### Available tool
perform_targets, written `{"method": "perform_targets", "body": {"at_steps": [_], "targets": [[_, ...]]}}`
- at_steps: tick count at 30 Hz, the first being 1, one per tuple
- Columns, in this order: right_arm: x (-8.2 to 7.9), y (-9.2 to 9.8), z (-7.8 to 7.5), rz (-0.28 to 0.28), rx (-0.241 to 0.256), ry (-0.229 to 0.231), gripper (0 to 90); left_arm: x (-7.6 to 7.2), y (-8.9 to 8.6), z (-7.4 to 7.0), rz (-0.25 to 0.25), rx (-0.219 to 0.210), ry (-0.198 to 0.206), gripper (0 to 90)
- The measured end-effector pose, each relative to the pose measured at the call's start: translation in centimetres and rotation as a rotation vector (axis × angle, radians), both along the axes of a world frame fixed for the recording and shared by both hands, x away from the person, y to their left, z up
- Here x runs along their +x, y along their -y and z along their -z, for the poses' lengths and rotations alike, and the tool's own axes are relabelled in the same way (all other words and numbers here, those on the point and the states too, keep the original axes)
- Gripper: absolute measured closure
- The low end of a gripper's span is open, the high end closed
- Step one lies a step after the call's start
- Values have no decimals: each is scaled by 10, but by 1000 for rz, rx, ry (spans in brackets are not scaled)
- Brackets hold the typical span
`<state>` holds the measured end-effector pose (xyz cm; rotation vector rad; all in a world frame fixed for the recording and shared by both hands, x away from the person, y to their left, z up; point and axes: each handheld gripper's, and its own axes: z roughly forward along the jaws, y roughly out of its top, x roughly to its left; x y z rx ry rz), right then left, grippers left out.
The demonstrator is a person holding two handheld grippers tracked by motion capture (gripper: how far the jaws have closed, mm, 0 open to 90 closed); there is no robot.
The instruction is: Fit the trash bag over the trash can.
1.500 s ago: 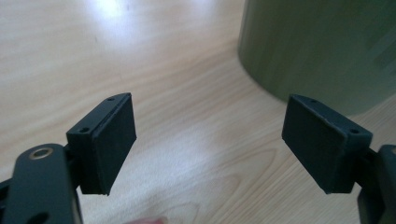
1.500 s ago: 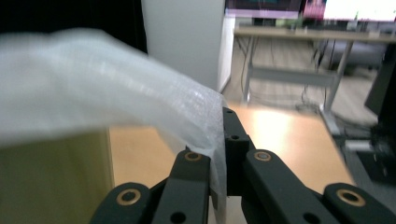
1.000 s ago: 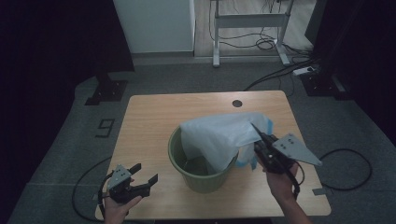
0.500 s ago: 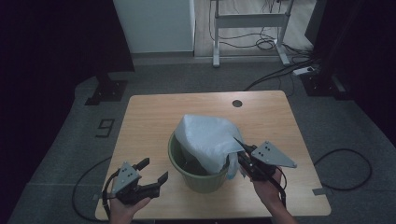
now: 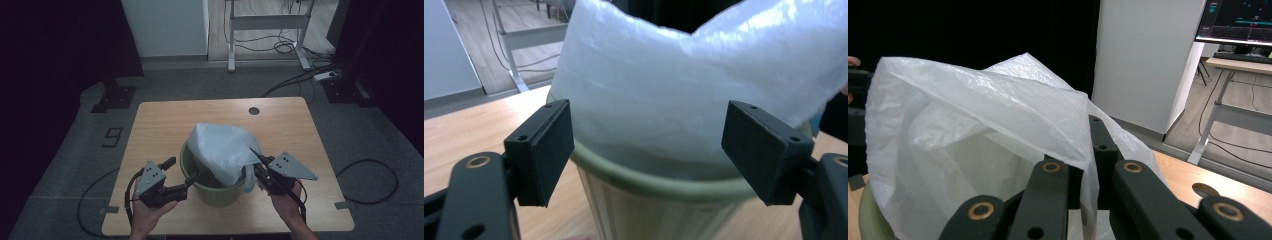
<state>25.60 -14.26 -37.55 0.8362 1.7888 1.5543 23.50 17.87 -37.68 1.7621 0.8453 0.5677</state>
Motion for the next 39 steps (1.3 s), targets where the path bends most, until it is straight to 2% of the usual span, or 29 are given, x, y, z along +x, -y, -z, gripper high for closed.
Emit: {"method": "perform_targets", "body": {"at_steps": [1,5,11,17,21,22,23,24,25,28,29,30,31,34,36,39], "targets": [[0,0,0,-1,0,0,868,2,2,-1,-2,-16,9,205],[0,-1,-1,-1,1,-5,867,4,6,-2,2,-18,26,207],[0,-5,-7,-12,0,-3,867,8,22,-10,72,20,44,204],[-1,-12,-14,-29,-1,4,867,14,33,-14,118,50,34,199],[-2,-17,-16,-47,3,1,868,16,38,-14,122,58,43,233],[-2,-18,-16,-50,1,1,868,16,39,-13,117,58,48,272],[-2,-19,-16,-54,2,1,868,17,39,-12,121,55,54,378],[-2,-20,-16,-56,3,0,868,17,39,-12,121,55,54,442],[-2,-20,-16,-57,4,-2,868,17,38,-11,145,43,62,508],[-2,-20,-16,-60,4,-2,868,17,38,-11,168,39,71,704],[-2,-20,-16,-61,4,-2,868,18,38,-11,186,43,72,704],[-2,-21,-15,-61,6,-4,866,18,39,-11,216,52,75,798],[-1,-21,-15,-62,8,-5,861,18,39,-11,227,48,78,838],[-1,-21,-15,-68,11,-6,834,17,39,-11,239,30,84,884],[-3,-19,-14,-90,20,5,667,18,34,-12,215,-4,88,892],[-9,-16,-11,-62,6,20,504,19,26,-13,203,-54,85,895]]}}
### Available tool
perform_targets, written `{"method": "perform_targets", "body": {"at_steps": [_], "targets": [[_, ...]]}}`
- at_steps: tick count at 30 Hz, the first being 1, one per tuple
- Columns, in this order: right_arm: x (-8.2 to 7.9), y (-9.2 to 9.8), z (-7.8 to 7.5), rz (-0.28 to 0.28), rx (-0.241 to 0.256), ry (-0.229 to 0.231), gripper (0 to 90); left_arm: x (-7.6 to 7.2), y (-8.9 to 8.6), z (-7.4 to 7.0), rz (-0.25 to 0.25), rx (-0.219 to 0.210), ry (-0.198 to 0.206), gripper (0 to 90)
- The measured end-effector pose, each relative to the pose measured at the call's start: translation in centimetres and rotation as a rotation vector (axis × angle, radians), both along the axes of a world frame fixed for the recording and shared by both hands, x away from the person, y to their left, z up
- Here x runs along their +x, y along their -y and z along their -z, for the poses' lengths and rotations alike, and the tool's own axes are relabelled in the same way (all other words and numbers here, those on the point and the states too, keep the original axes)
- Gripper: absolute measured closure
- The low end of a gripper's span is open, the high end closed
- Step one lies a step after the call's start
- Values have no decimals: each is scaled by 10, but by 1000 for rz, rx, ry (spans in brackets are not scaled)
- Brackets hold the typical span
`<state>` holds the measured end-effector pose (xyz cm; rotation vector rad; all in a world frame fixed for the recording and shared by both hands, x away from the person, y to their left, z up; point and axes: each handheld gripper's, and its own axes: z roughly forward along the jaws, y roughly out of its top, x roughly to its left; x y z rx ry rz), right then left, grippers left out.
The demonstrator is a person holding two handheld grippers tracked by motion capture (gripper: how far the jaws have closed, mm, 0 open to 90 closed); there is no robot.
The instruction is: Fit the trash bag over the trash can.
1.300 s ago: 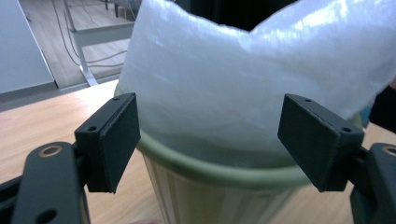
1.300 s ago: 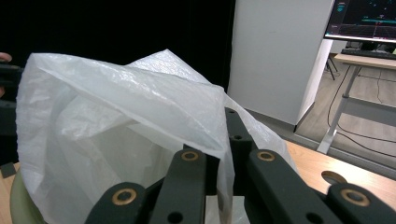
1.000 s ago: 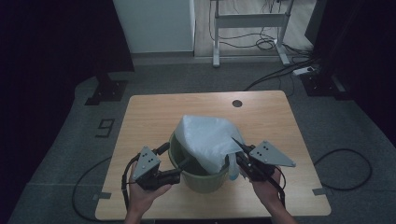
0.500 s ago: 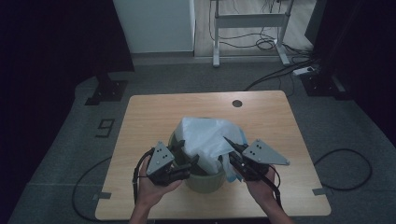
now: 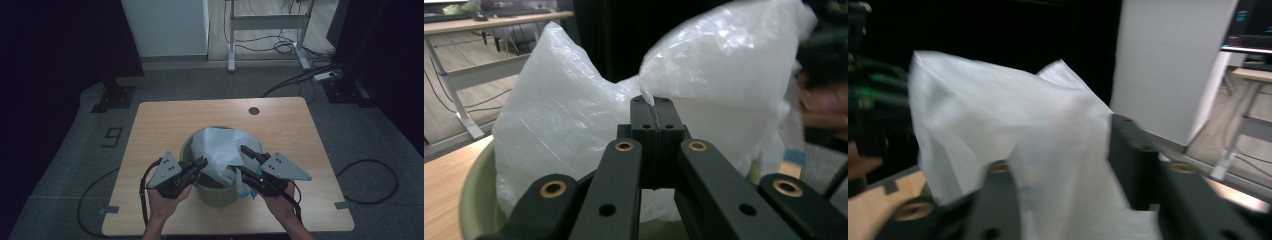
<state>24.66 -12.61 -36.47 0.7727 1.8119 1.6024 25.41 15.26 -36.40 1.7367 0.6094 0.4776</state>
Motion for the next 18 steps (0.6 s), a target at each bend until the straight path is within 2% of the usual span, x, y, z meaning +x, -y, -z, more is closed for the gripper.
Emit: {"method": "perform_targets", "body": {"at_steps": [1,2,3,4,5,8,9,10,13,15,18], "targets": [[0,0,0,0,0,0,504,0,0,0,0,0,0,896],[-7,4,4,26,-12,0,426,1,-4,0,45,-10,-13,896],[-7,4,4,26,-12,0,426,1,-4,0,45,-10,-13,895],[-13,9,9,47,-13,-26,368,2,-6,1,69,-9,-24,895],[-13,9,9,47,-13,-26,368,2,-6,1,69,-9,-24,896],[-24,14,23,73,-41,-59,336,2,-5,3,52,-12,-27,898],[-24,14,23,73,-41,-59,336,2,-5,3,52,-12,-27,898],[-26,15,31,91,-53,-73,314,2,-5,3,37,-25,-25,899],[-29,17,43,112,-40,-101,272,1,-6,3,22,-43,-27,900],[-31,18,49,113,-18,-116,249,2,-8,1,-8,-51,-39,900],[-35,20,54,120,-3,-117,229,3,-11,0,-23,-68,-51,900]]}}
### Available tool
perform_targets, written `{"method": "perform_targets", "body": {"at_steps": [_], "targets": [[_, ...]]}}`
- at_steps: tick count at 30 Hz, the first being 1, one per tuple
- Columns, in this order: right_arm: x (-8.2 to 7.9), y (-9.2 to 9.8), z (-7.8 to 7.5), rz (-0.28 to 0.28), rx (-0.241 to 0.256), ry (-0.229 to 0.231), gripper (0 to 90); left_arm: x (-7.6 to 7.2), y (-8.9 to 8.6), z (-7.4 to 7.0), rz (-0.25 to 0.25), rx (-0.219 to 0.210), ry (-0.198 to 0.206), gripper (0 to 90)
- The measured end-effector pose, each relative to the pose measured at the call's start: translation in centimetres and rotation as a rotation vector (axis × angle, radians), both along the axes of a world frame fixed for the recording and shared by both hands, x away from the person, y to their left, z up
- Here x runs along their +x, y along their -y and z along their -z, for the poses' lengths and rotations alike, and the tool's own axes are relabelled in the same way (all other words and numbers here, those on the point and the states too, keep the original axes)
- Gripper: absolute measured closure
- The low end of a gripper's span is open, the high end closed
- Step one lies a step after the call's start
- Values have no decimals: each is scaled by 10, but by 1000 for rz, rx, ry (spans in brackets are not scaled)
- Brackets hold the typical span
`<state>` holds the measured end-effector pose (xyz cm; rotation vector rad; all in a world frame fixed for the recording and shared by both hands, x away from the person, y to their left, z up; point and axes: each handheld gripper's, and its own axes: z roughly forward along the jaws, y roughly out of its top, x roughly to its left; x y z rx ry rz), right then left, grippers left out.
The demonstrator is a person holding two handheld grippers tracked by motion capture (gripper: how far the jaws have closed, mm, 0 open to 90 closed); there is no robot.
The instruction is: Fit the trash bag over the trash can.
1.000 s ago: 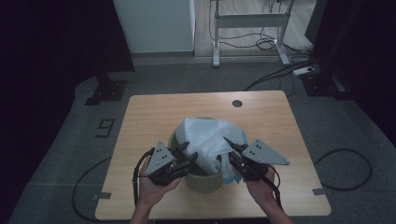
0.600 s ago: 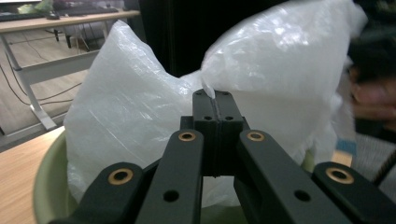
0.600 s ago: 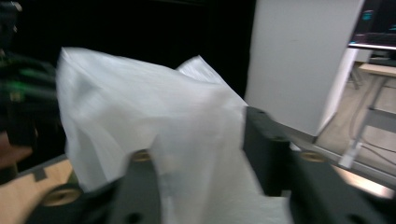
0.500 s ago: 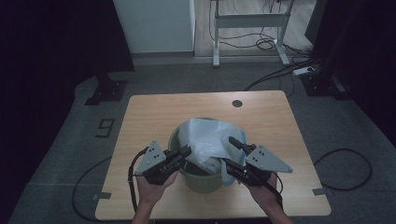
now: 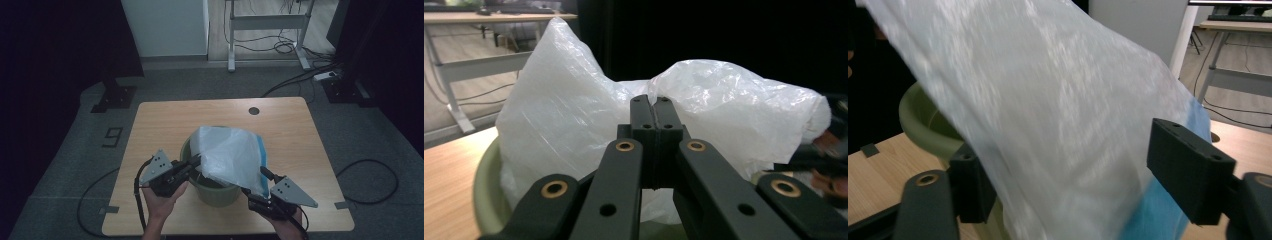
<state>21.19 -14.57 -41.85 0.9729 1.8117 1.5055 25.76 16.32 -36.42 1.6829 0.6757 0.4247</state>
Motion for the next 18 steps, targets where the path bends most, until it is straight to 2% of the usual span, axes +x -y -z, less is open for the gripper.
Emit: {"method": "perform_targets", "body": {"at_steps": [2,7,8,9,10,11,12,13,14,18], "targets": [[-5,1,7,-13,25,-6,189,1,-4,0,-8,-34,-13,900],[-6,6,15,-3,22,-14,232,0,-10,0,-13,-66,-16,900],[-5,10,19,-10,39,-23,317,-1,-13,0,-11,-74,-17,900],[-5,10,19,-10,39,-23,317,-1,-13,0,-11,-74,-17,900],[-5,12,21,-33,51,-18,469,-1,-14,-1,-2,-76,-19,900],[-5,13,22,-54,57,-17,552,-1,-14,-1,1,-74,-18,900],[-5,13,22,-54,57,-17,552,-1,-14,-1,1,-74,-18,900],[-5,13,22,-63,60,-21,618,-1,-14,-1,3,-71,-17,900],[-2,14,21,-52,59,-20,727,-1,-15,-1,5,-69,-17,900],[5,18,15,-31,53,-13,855,-3,-17,0,31,-60,-17,900]]}}
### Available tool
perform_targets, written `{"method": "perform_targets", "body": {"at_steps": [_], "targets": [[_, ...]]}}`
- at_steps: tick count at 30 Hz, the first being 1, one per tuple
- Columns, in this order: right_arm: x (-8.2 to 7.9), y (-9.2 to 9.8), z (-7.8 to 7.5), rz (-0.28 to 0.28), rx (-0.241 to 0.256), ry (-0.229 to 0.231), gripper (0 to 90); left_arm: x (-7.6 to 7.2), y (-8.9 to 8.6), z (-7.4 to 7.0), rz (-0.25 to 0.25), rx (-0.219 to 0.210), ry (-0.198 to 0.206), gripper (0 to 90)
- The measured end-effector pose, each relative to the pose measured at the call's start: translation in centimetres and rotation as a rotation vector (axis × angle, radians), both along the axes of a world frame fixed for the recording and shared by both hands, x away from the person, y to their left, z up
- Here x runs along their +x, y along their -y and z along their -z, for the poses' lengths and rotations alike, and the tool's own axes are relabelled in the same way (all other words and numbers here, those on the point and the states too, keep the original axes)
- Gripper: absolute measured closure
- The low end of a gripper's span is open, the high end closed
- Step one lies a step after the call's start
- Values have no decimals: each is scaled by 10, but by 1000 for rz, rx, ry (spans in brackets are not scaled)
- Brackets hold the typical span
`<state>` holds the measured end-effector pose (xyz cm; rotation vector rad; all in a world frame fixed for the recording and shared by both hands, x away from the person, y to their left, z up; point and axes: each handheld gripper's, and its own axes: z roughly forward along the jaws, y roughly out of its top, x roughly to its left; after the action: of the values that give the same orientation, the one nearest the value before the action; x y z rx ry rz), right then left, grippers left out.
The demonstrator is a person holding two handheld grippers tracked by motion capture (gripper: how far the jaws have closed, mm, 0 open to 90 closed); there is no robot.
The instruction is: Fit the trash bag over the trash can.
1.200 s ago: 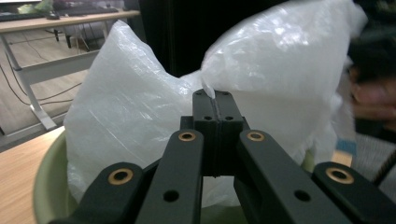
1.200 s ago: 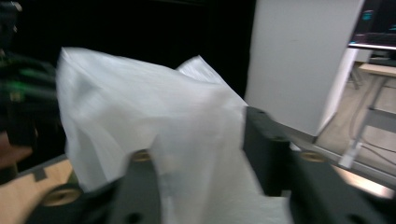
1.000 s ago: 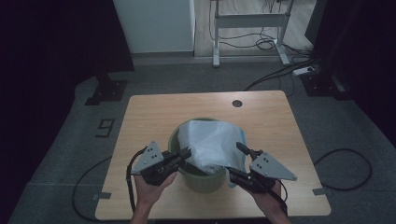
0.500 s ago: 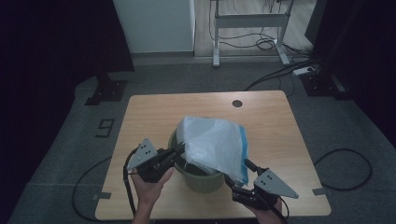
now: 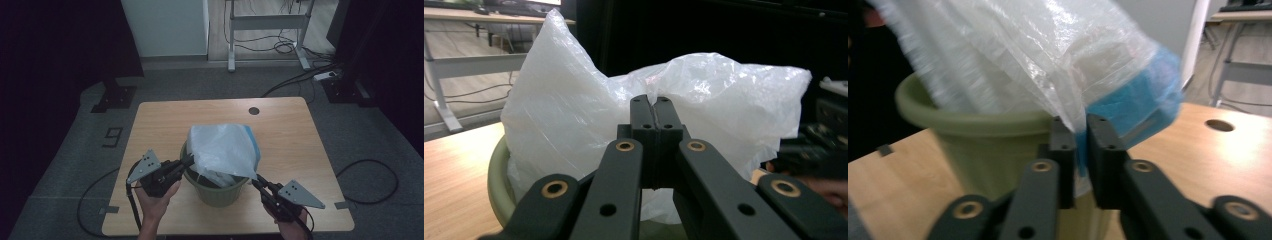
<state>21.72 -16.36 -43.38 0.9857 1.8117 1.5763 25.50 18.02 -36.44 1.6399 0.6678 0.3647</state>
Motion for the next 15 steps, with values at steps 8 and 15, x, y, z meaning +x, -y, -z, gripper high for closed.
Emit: {"method": "perform_targets", "body": {"at_steps": [8,15], "targets": [[7,7,-39,64,-47,113,880,-1,-10,0,34,3,1,900],[21,8,-66,85,-56,148,881,-1,-21,-1,27,-29,9,900]]}}
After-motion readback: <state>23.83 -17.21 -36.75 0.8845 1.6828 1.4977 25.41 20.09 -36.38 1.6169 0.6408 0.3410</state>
